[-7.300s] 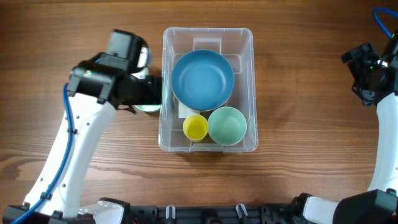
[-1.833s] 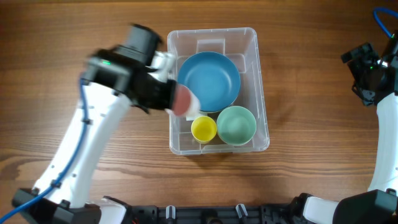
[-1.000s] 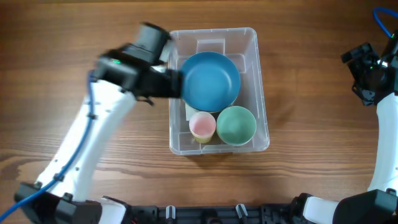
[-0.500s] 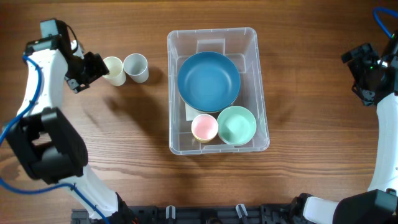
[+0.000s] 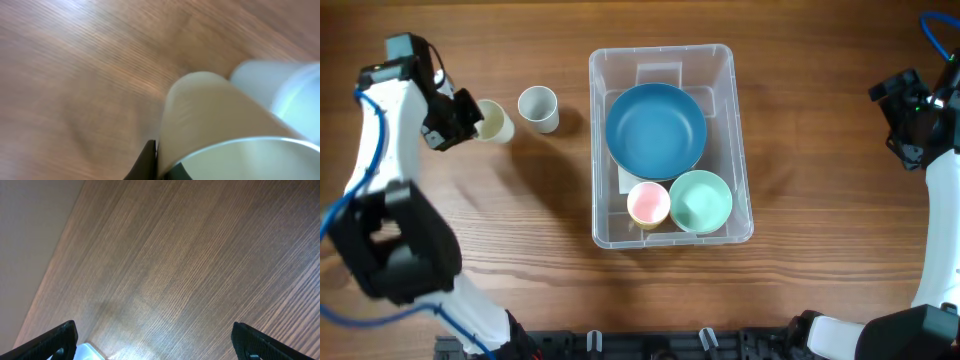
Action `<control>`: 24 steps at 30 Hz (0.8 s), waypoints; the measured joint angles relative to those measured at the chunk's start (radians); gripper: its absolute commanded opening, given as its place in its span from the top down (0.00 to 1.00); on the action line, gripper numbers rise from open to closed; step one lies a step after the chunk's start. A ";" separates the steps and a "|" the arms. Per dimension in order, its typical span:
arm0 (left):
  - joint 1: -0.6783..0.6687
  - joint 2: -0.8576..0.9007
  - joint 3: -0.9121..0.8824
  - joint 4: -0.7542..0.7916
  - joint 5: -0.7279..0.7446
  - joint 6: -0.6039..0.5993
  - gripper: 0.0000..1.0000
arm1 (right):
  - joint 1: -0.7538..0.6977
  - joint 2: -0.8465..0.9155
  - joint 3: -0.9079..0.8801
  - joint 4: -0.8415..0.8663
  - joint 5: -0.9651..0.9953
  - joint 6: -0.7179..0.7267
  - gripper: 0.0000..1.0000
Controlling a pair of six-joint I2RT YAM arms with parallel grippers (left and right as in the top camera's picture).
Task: Pack container
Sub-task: 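Grasp the cream cup with the left gripper, then insert the cream cup into the pink cup, release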
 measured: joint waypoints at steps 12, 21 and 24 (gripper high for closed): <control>-0.560 -0.475 0.007 -0.140 0.005 -0.012 0.96 | 0.000 0.000 0.000 0.000 0.000 0.000 0.00; -0.870 -0.322 -0.057 -0.148 -0.018 -0.037 0.96 | 0.000 0.000 0.000 0.000 0.000 0.000 0.00; -0.927 -0.289 -0.090 -0.151 -0.041 -0.072 0.96 | 0.000 0.000 0.000 0.000 0.000 0.000 0.00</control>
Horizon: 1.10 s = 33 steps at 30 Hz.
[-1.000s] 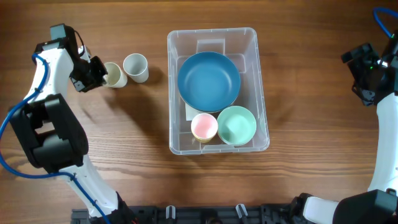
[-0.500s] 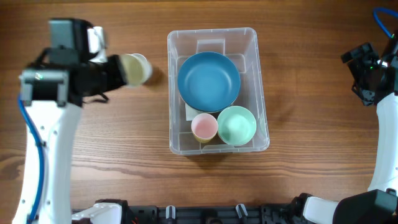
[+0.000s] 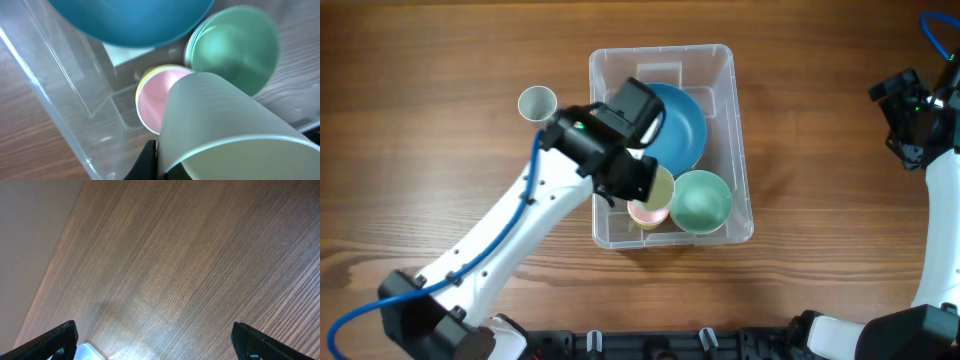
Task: Pack container
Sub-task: 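Insert the cream cup into the pink cup, release, then grasp the grey cup with the left gripper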
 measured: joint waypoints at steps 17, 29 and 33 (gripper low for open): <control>0.273 -0.005 0.066 0.059 -0.188 -0.055 0.30 | 0.000 0.000 0.000 0.000 0.000 0.000 0.00; 0.780 0.267 0.077 0.267 0.068 0.003 0.39 | 0.000 0.000 0.000 0.000 0.000 0.000 0.00; 0.767 0.356 0.077 0.315 0.124 0.022 0.58 | 0.000 0.000 0.000 0.000 0.000 0.000 0.00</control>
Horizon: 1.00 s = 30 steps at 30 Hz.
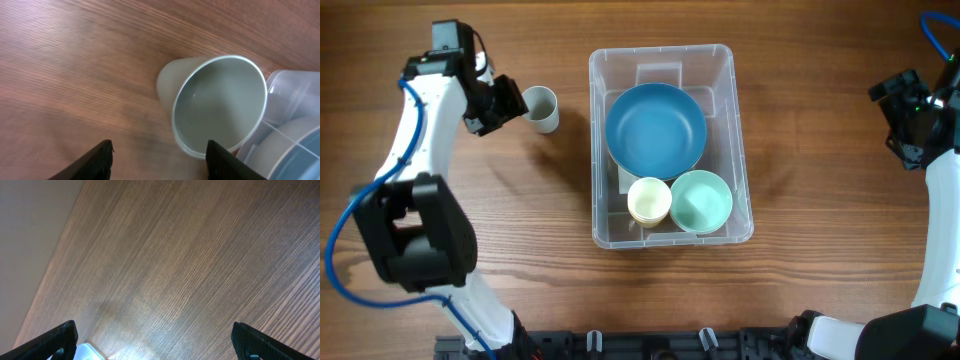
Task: Pack container
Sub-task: 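Grasp the grey cup with the left gripper, then insert the grey cup into the cream cup, release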
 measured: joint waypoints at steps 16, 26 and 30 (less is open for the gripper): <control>-0.023 -0.043 0.088 -0.217 -0.019 0.033 0.96 | 0.000 0.000 0.000 0.000 0.000 0.000 0.00; -0.429 -0.406 0.168 -0.272 0.005 0.034 0.96 | 0.000 0.000 0.000 0.000 0.000 0.000 0.00; -0.632 -0.348 0.167 -0.299 -0.032 0.024 0.96 | 0.000 0.000 0.000 0.000 0.000 0.000 0.00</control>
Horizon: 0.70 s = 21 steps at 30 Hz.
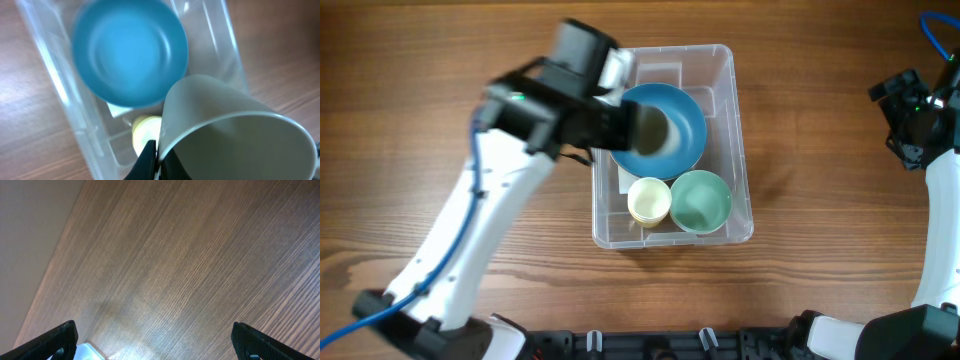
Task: Pack container
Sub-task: 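Insert the grey cup into the cream cup, release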
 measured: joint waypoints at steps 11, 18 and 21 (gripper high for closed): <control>-0.135 0.035 -0.007 -0.219 -0.135 -0.055 0.96 | 0.000 0.000 0.000 0.000 0.000 0.000 0.00; -0.136 0.035 -0.117 -0.146 -0.160 -0.075 0.45 | 0.000 0.000 0.000 0.000 0.000 0.000 0.00; -0.137 0.037 -0.177 -0.089 -0.166 -0.079 0.00 | 0.000 0.000 0.000 0.000 0.000 0.000 0.00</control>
